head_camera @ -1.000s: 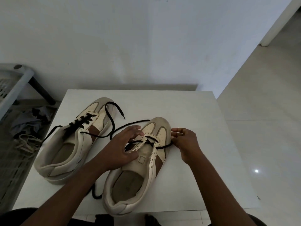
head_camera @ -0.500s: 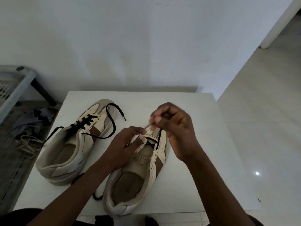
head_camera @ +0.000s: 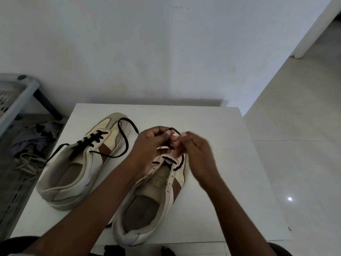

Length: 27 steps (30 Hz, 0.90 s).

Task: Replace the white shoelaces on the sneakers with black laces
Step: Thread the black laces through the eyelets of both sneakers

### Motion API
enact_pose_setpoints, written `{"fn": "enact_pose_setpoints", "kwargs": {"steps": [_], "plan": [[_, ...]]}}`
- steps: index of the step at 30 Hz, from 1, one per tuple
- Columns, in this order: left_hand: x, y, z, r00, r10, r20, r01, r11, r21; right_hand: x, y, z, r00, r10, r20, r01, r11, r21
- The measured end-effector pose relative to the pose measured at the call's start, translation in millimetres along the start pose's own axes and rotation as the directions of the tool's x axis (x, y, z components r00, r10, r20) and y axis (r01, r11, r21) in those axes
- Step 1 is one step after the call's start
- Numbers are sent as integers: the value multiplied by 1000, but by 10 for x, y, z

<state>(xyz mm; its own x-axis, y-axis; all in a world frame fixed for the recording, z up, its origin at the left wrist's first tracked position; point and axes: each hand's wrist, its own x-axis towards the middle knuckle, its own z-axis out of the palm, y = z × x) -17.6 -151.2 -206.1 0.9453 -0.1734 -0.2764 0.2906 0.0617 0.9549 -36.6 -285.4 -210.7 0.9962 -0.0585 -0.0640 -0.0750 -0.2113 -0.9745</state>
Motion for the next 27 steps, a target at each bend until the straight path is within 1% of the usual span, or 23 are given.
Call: {"fn": "enact_pose_setpoints", "kwargs": {"steps": [1, 2, 3, 4, 6, 7, 8, 10, 11, 12, 14, 15, 16, 17, 19, 21, 23, 24, 25, 26, 27], "plan": [[20, -27, -48, 1000, 19, -20, -19, 1000, -22, 79, 84, -108, 988, 24, -154, -48, 987, -151], [-3, -25, -56, 998, 46, -31, -45, 999, 7, 147, 171, -213, 966, 49, -252, -113, 962, -247], [-18, -47, -68, 997, 65, -37, -63, 997, 36, 195, 248, -289, 958, 93, -273, -175, 941, -291], [-47, -52, -70, 997, 74, -29, -73, 996, 48, 229, 339, -323, 967, 118, -227, -191, 923, -334], [-83, -78, -52, 992, 120, 41, -123, 989, 85, 268, 487, -277, 987, 133, -91, -159, 895, -416], [-103, -67, -36, 988, 131, 79, -139, 985, 104, 278, 554, -219, 991, 113, -70, -132, 892, -433], [-115, -47, -22, 983, 139, 117, -153, 981, 121, 293, 609, -172, 994, 73, -81, -102, 886, -452], [-116, -37, -54, 979, 136, 154, -154, 981, 114, 317, 676, -138, 988, -13, -151, -64, 866, -495], [-121, -33, -80, 978, 133, 162, -151, 983, 104, 326, 680, -152, 977, -57, -205, -54, 864, -500], [-132, -20, -103, 977, 126, 169, -146, 983, 109, 333, 660, -174, 955, -105, -276, -38, 883, -468], [-143, -8, -156, 976, 131, 174, -155, 979, 132, 313, 522, -212, 873, -185, -452, 42, 951, -308], [-145, -12, -183, 977, 131, 171, -157, 976, 149, 291, 436, -214, 822, -219, -525, 116, 968, -223], [-153, -7, -210, 977, 124, 172, -155, 972, 179, 262, 343, -204, 778, -266, -569, 213, 964, -161], [-159, -10, -246, 978, 116, 173, -153, 963, 221, 235, 258, -178, 744, -327, -582, 311, 941, -131], [-167, -35, -320, 977, 84, 198, -143, 941, 307, 182, 136, -114, 718, -453, -529, 462, 878, -125], [-182, -62, -349, 979, 45, 200, -113, 932, 345, 120, 41, -22, 743, -544, -390, 554, 827, -97], [-193, -68, -328, 996, -5, 86, -22, 950, 312, 22, -35, 71, 777, -591, -219, 605, 796, -2], [-188, -73, -334, 999, -24, 27, 17, 968, 252, -25, -71, 113, 786, -603, -137, 614, 787, 60], [-176, -81, -351, 1000, -24, 4, 23, 987, 156, -75, -105, 149, 792, -607, -61, 610, 784, 117], [-158, -86, -384, 1000, -16, 24, 15, 999, 45, -114, -131, 179, 794, -608, 9, 598, 784, 170], [-146, -85, -416, 996, -20, 83, 26, 997, -76, -143, -137, 210, 796, -600, 83, 572, 790, 220]]}}
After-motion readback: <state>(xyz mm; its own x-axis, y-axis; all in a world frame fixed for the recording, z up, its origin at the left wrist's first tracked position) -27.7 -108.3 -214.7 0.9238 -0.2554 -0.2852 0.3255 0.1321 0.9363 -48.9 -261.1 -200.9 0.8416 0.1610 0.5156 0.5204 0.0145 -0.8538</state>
